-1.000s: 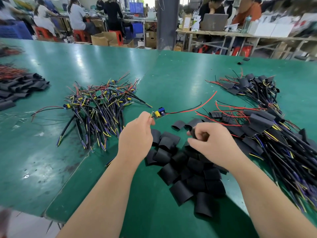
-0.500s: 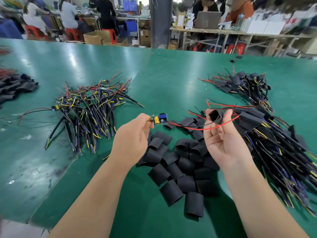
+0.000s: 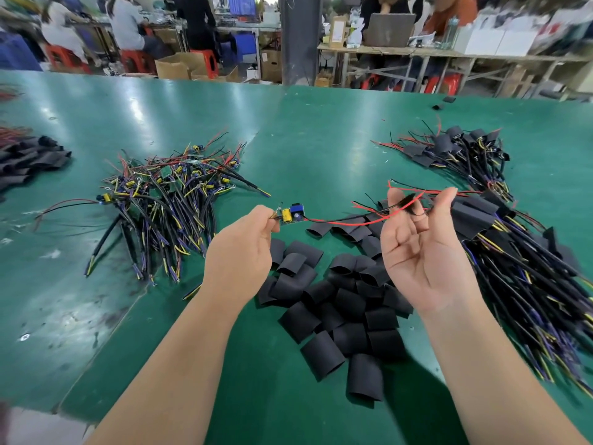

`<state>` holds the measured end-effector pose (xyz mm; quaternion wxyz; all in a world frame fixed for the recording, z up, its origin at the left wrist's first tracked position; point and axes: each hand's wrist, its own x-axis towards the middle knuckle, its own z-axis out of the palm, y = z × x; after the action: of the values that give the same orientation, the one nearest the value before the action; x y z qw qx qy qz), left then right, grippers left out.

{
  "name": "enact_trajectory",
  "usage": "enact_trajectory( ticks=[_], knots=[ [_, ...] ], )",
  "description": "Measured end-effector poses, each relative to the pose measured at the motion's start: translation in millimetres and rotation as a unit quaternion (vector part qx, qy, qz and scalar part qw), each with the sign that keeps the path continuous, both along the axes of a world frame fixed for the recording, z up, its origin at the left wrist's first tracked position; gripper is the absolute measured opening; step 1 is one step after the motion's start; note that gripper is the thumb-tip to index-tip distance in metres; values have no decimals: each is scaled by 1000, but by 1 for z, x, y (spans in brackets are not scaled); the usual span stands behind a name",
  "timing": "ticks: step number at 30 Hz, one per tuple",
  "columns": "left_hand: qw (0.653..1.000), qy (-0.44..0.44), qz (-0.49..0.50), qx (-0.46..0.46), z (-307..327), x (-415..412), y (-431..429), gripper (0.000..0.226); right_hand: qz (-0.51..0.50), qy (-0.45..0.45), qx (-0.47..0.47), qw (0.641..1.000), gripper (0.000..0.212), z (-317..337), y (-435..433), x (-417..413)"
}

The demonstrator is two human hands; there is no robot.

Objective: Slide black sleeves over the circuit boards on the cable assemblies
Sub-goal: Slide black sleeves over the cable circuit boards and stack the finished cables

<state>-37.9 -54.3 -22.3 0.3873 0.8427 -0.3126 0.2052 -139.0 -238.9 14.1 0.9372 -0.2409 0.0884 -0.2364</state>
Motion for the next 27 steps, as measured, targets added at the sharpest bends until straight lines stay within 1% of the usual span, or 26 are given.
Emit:
enact_trajectory(
  ticks=[5, 8, 10, 13, 14, 16, 20, 23, 25, 27],
  knots=[
    [999, -2, 24, 39, 1, 0, 0, 34, -11, 30, 1, 999, 41, 2, -2, -1],
    [998, 10, 46, 45, -2, 3, 0, 22, -14, 27, -19, 999, 47, 2, -3, -2],
    [997, 14, 56, 47, -3, 4, 0, 19, -28, 22, -52, 998, 46, 1, -3, -3],
    [997, 11, 57, 52, -4, 5, 0, 19, -78, 17, -147, 986, 34, -1, -3, -2],
    [997, 9, 51, 50, -4, 4, -1, 20, -90, 19, -171, 981, 34, -2, -2, -1],
    [999, 5, 29, 32, -3, 1, -1, 23, -86, 17, -183, 979, 34, -2, -1, -1],
    [998, 22, -53, -11, -1, -8, -7, 30, -18, 13, -184, 983, 28, -10, 12, 5],
    [991, 36, -118, -45, -2, -14, -13, 32, 11, 20, -200, 980, 27, -18, 23, 11],
    [988, 37, -137, -65, -2, -16, -15, 30, 14, 24, -206, 978, 26, -20, 24, 11],
    [986, 39, -146, -65, -3, -15, -15, 29, 8, 21, -211, 977, 25, -21, 21, 11]
  ],
)
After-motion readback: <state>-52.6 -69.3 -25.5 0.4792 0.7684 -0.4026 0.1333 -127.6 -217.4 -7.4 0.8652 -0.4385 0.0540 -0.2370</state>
